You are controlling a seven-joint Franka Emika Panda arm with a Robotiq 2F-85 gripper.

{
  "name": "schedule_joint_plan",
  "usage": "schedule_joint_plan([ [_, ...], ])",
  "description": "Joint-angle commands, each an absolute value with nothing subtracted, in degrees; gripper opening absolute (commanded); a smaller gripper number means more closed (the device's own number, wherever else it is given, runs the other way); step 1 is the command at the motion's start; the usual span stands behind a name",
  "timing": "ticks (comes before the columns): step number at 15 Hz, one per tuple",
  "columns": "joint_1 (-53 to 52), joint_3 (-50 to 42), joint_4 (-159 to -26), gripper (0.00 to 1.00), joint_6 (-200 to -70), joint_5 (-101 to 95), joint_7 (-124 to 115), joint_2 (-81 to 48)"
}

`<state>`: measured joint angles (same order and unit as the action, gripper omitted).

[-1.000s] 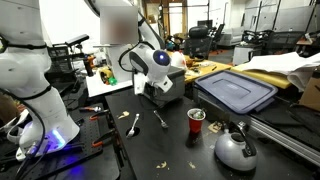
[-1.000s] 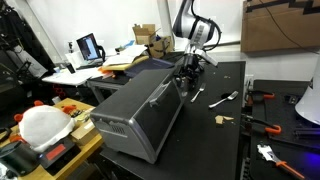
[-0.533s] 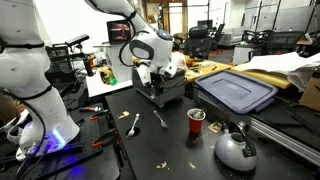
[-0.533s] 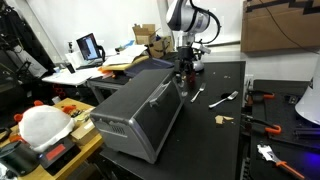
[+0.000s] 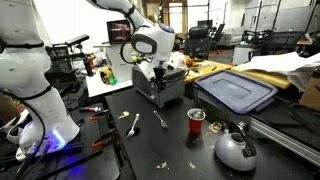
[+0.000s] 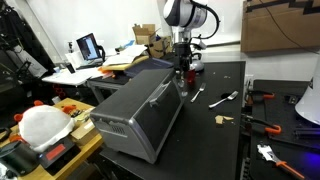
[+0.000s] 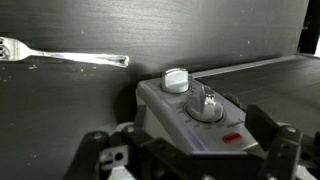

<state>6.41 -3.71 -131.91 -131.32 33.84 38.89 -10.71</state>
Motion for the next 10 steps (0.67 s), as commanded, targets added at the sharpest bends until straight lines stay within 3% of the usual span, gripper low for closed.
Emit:
schedule_joint_plan([
  [1,7.78,-2.85,-131.17,1.0,-126.02,31.36,41.65,-9.53],
  [10,7.34,-2.74,-128.42,1.0,-124.96,25.41,39.19,-12.52],
])
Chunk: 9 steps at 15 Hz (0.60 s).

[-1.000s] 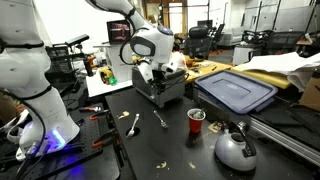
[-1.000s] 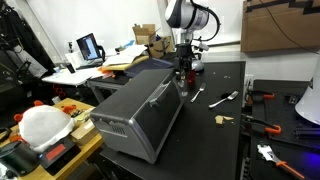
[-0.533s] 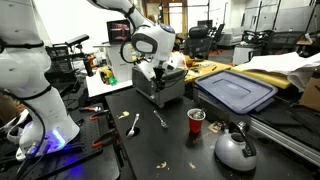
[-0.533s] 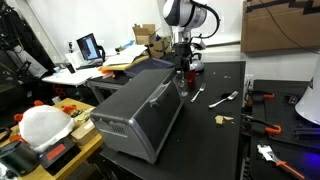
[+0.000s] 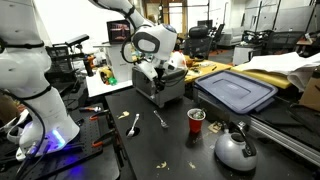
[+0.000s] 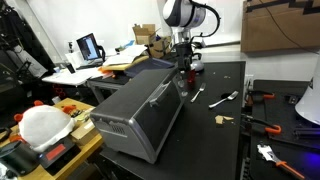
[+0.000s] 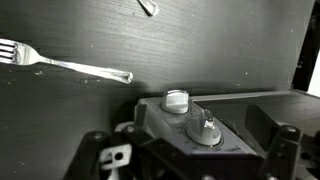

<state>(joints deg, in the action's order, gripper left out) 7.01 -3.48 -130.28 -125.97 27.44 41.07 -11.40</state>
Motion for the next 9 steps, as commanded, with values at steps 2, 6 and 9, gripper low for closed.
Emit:
schedule_joint_plan([
  [2,7.3,-2.52,-127.71,1.0,-124.85,24.67,38.91,-13.21],
  [6,7.32,-1.87,-126.45,1.0,-124.48,22.83,38.08,-14.12],
  [9,7.42,-1.44,-125.91,1.0,-124.4,22.17,38.18,-14.56],
])
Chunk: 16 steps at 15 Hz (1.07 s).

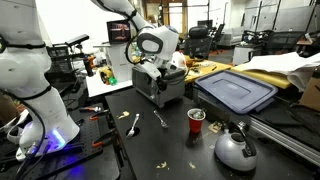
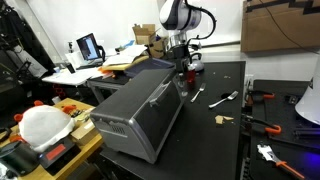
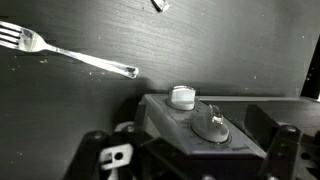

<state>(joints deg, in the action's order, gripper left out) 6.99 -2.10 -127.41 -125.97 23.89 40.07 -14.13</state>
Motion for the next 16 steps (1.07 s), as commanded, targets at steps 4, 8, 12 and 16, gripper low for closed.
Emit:
schedule_joint_plan([
  [4,7.55,-1.25,-125.52,1.0,-124.36,21.73,38.31,-14.96],
  [8,7.65,-1.23,-125.44,1.0,-124.28,21.63,38.33,-15.33],
  [12,7.76,-1.22,-125.52,1.0,-124.26,21.72,38.36,-15.6],
  [16,7.83,-1.23,-125.54,1.0,-124.27,21.62,38.39,-15.82],
])
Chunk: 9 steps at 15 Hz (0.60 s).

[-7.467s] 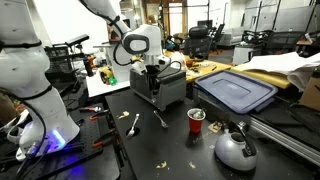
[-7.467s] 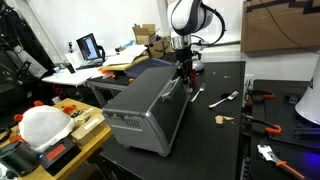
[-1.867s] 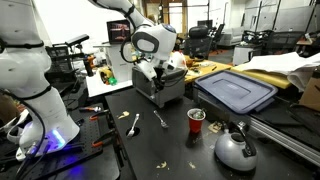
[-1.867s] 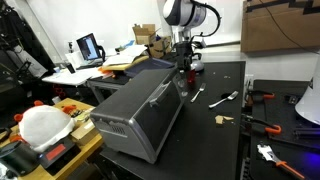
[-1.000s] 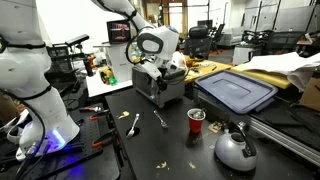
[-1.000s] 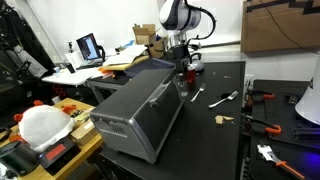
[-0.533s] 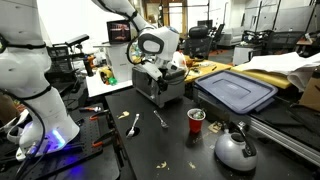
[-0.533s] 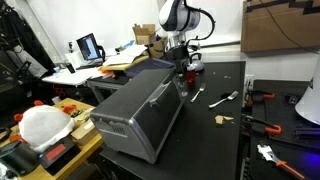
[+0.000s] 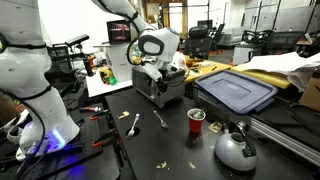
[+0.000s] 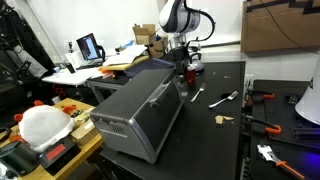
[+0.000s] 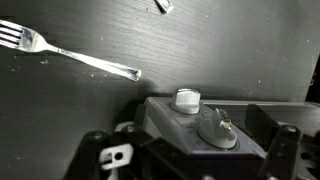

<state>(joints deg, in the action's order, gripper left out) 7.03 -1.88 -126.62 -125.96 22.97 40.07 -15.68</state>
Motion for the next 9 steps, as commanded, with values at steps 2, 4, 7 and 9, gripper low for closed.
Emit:
schedule_joint_plan([
  [2,7.9,-1.2,-125.62,1.0,-124.32,21.79,38.54,-15.9],
  [4,8.01,-1.12,-125.66,0.75,-124.35,22.08,38.84,-15.97],
  [7,8.13,-1.09,-125.75,0.56,-124.47,22.33,38.96,-15.99],
  [9,8.2,-1.01,-125.8,0.43,-124.44,22.73,39.06,-15.97],
])
